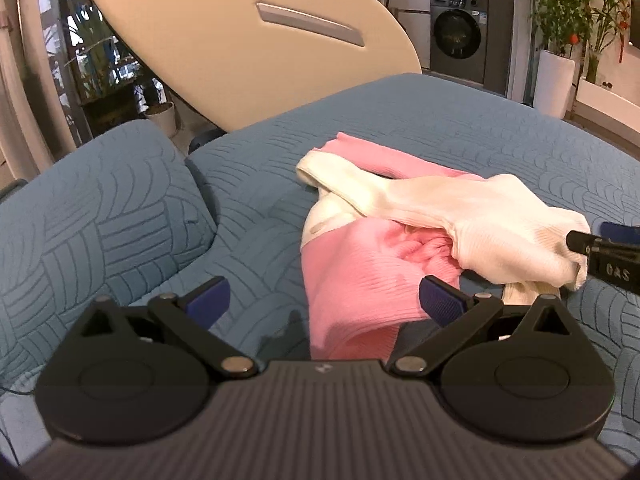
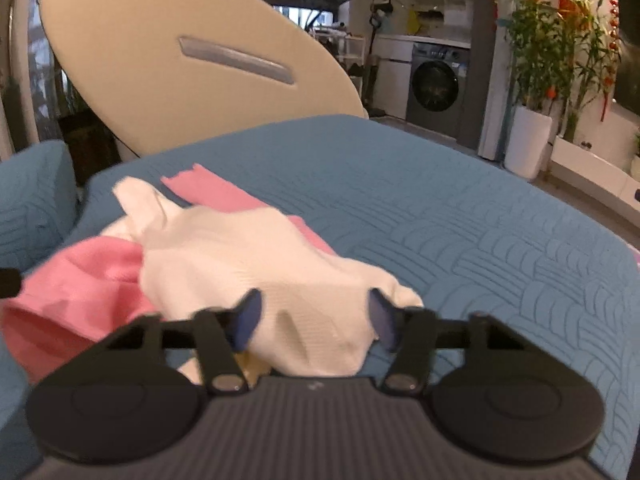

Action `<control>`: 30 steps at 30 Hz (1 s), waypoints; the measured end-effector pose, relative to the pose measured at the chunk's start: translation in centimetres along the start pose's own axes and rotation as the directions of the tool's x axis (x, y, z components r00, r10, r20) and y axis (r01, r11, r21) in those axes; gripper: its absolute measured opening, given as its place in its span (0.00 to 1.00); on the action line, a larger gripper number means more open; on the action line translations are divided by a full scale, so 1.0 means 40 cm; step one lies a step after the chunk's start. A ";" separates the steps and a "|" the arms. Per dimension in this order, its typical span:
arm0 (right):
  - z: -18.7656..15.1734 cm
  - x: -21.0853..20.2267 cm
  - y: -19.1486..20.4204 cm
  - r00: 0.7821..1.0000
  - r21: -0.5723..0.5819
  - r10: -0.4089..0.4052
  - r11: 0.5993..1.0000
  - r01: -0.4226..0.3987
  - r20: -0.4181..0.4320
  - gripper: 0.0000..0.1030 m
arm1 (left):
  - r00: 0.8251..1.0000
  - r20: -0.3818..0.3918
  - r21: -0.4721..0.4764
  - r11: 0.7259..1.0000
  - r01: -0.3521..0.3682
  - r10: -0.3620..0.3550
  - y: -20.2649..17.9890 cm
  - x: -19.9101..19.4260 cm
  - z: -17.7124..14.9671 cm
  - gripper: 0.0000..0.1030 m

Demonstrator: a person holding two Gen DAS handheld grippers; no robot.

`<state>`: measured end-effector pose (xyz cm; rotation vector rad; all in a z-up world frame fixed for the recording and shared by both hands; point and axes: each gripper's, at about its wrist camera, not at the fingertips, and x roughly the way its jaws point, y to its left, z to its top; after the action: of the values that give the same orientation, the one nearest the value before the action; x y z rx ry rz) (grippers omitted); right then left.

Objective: Fold clothes
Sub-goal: 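Move the right gripper toward the white sweater body and open it, then grasp the white sweater fabric with the right gripper and lift it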

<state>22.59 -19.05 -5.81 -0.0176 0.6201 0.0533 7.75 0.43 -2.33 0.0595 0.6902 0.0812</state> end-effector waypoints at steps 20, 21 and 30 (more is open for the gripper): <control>-0.028 0.091 -0.137 0.984 0.297 0.148 0.948 -0.114 -0.097 0.07 | 1.000 -0.007 0.030 0.999 -0.020 0.021 -0.013 0.016 -0.010 1.00; -0.025 0.079 -0.133 0.984 0.295 0.159 0.947 -0.127 -0.087 0.07 | 1.000 -0.008 0.028 0.999 -0.019 0.020 -0.012 0.015 -0.009 1.00; 0.006 -0.108 -0.050 0.966 0.148 0.258 0.956 -0.255 0.000 0.06 | 0.999 -0.016 -0.003 1.000 -0.028 0.028 0.010 0.018 -0.002 1.00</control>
<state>19.32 -21.23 -3.09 0.2059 0.6415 0.2591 8.24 0.91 -2.80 0.0654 0.7048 0.1096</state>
